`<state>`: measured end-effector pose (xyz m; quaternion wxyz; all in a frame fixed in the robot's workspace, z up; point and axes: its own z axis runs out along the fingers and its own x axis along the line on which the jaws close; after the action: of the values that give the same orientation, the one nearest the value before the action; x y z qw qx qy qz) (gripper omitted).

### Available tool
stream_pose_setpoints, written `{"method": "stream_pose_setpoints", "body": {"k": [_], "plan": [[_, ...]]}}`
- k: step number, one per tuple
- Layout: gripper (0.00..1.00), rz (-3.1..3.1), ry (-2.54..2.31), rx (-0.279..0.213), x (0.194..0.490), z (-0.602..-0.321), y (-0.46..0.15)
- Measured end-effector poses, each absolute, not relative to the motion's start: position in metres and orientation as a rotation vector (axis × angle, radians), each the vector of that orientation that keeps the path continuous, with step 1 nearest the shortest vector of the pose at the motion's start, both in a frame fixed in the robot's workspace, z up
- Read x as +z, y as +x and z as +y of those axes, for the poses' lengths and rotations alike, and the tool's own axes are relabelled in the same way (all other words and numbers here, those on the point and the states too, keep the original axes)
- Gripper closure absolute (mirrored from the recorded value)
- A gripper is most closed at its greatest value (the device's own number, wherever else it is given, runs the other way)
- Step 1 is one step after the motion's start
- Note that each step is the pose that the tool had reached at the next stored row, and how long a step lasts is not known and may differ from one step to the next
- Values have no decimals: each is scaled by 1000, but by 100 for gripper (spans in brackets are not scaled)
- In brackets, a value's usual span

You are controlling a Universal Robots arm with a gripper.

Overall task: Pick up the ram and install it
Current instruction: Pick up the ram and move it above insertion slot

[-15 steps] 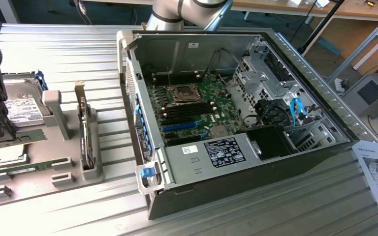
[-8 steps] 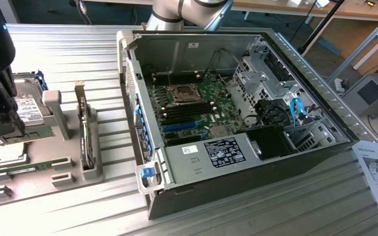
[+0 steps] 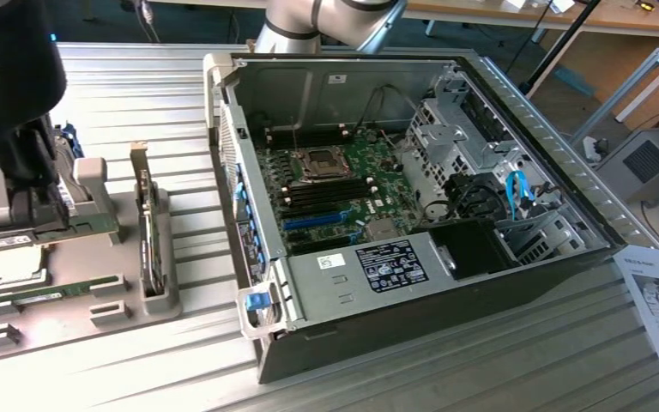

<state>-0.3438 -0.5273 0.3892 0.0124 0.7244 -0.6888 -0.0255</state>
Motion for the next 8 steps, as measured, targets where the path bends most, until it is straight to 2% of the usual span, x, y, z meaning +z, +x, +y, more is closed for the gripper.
{"method": "stream_pose_setpoints", "body": {"k": [8], "plan": [[88,-2141,2252,-92,394,-527,-322]]}}
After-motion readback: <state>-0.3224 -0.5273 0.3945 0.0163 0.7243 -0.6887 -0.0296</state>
